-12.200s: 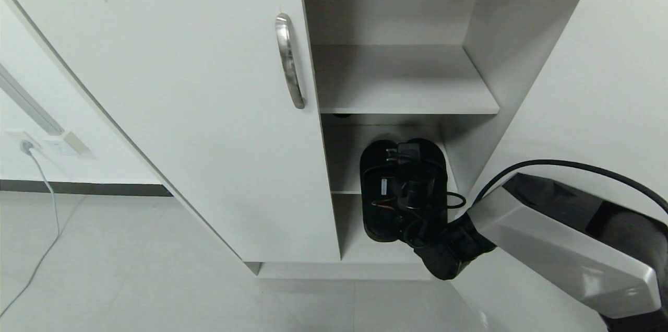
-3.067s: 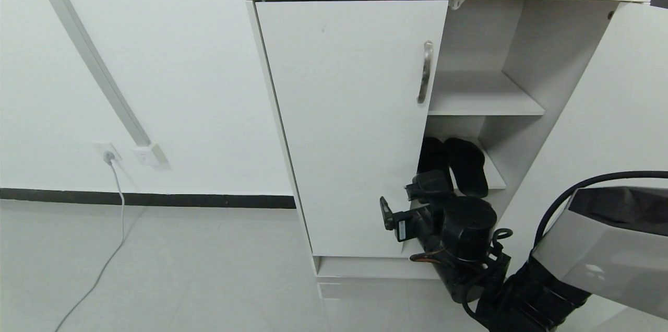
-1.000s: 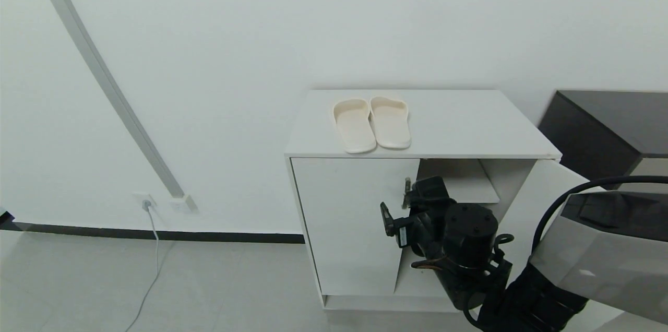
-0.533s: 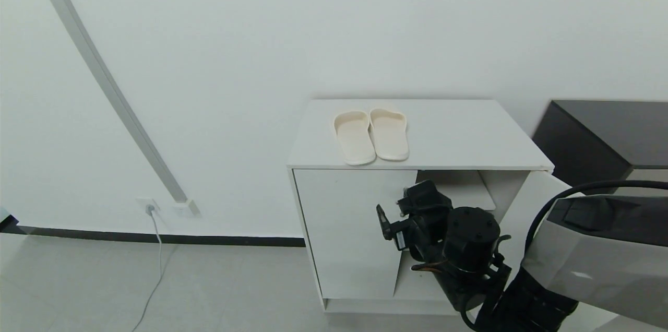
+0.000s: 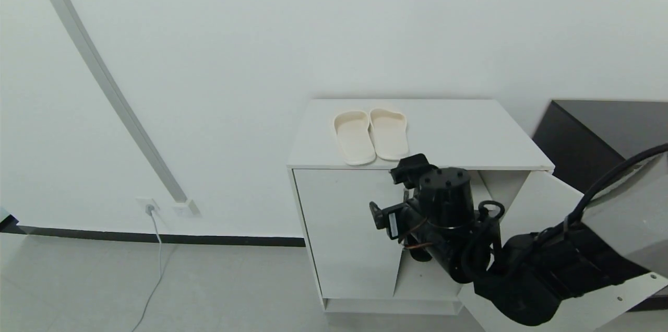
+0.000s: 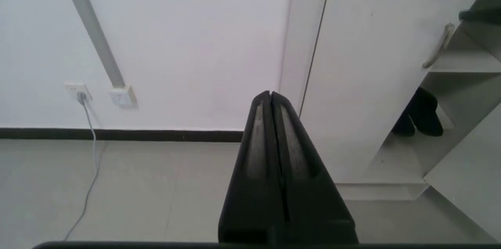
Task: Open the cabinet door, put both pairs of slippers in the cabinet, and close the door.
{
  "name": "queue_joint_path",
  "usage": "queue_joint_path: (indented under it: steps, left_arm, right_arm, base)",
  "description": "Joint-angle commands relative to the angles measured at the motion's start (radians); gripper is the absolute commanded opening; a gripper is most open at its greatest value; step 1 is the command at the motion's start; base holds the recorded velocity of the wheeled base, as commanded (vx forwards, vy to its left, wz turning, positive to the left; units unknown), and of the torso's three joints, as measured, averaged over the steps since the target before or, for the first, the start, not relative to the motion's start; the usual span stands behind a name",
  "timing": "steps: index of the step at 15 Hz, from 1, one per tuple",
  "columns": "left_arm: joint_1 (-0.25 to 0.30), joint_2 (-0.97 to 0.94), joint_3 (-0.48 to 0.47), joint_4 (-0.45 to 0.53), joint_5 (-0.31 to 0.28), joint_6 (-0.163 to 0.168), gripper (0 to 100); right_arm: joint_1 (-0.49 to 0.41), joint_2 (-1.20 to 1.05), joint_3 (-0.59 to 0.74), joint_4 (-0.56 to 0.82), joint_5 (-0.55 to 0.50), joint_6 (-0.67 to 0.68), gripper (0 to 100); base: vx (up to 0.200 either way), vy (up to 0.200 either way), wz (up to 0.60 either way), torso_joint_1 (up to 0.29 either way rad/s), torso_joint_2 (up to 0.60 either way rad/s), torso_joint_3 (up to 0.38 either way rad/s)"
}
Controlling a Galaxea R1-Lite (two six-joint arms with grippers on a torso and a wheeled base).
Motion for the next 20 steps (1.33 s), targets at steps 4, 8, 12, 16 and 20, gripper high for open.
queue_joint_path:
  steps: [4,8,12,16,20]
  left_arm:
    - [0.000,0.001,0.000,0.000,0.000,-0.002,0]
    - [0.000,0.001,0.000,0.002,0.000,-0.001,0]
    - [0.000,0.001,0.000,0.000,0.000,-0.001,0]
    - [0.000,0.001,0.000,0.000,-0.003,-0.004,0]
    - [0.000,0.001,0.000,0.000,-0.005,-0.004,0]
  right_arm:
    - [0.004,-0.026,-0.252,0.134,-0.033,0.026,100]
    - [0.006,-0.001,-0.292,0.177,-0.034,0.031,100]
    - [0.006,0.036,-0.303,0.157,-0.034,0.055,100]
    - [0.007,0.054,-0.321,0.146,-0.036,0.054,100]
    - [0.006,0.077,-0.338,0.146,-0.037,0.054,100]
  base:
    - [0.000,0.000,0.00,0.000,0.00,0.000]
    - [0.000,0.000,0.00,0.000,0.00,0.000]
    - [0.000,0.000,0.00,0.000,0.00,0.000]
    - [0.150,0.000,0.00,-0.005,0.00,0.001]
    - [0.200,0.000,0.00,0.001,0.00,0.001]
